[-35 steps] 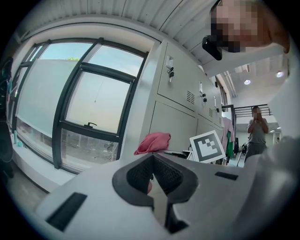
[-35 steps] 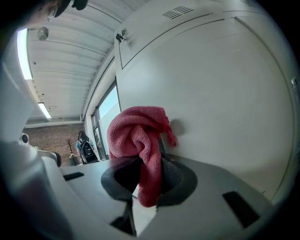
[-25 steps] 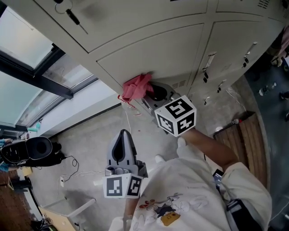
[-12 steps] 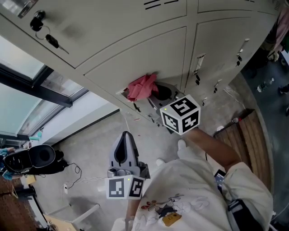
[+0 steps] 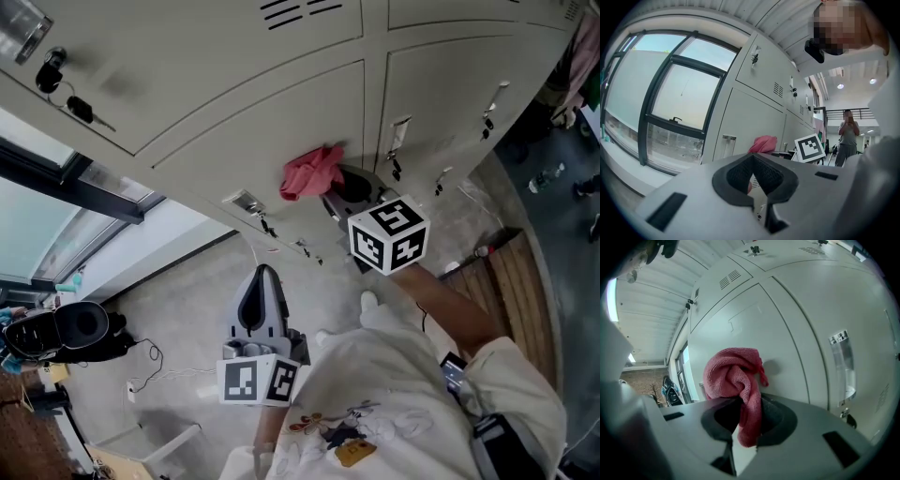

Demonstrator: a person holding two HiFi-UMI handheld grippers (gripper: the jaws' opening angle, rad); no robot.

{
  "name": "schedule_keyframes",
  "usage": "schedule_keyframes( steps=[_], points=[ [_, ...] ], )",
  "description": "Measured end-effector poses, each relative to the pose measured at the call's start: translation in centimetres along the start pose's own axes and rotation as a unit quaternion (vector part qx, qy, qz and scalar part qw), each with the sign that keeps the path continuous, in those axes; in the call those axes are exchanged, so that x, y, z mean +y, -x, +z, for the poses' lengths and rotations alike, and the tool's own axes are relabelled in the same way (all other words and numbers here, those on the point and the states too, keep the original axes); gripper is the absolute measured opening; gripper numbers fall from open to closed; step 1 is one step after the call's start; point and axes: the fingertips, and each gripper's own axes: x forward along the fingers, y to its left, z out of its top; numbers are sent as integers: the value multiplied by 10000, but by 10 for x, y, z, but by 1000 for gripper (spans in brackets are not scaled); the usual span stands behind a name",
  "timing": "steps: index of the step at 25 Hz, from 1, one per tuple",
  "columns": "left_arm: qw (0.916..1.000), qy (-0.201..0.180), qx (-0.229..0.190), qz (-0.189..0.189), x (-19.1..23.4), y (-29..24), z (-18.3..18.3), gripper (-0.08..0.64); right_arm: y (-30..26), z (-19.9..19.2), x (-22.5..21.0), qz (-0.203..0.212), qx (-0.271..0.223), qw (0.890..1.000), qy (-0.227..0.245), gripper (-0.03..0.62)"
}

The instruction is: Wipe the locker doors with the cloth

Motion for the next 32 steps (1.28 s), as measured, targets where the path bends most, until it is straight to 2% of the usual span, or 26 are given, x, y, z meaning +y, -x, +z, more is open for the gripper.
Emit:
schedule_keyframes(
  steps=[5,10,20,25,32],
  points=[
    [9991,82,292,-280,-23,-22,-24,2,14,-1,-33,-220,2,9998,0,77],
    [9993,97,79,-342,-36,-36,-14,2,18,0,-47,-142,102,9998,-33,77],
    [9993,151,-174,278,-5,-31,-6,2,20,-1,-54,-18,204,9995,229,77],
    [9988,99,-201,431,1,-25,-6,2,26,-6,-67,-10,224,9997,78,77],
    [9986,142,-214,456,3,-17,-7,2,28,-12,-74,-48,214,9997,103,77]
  ],
)
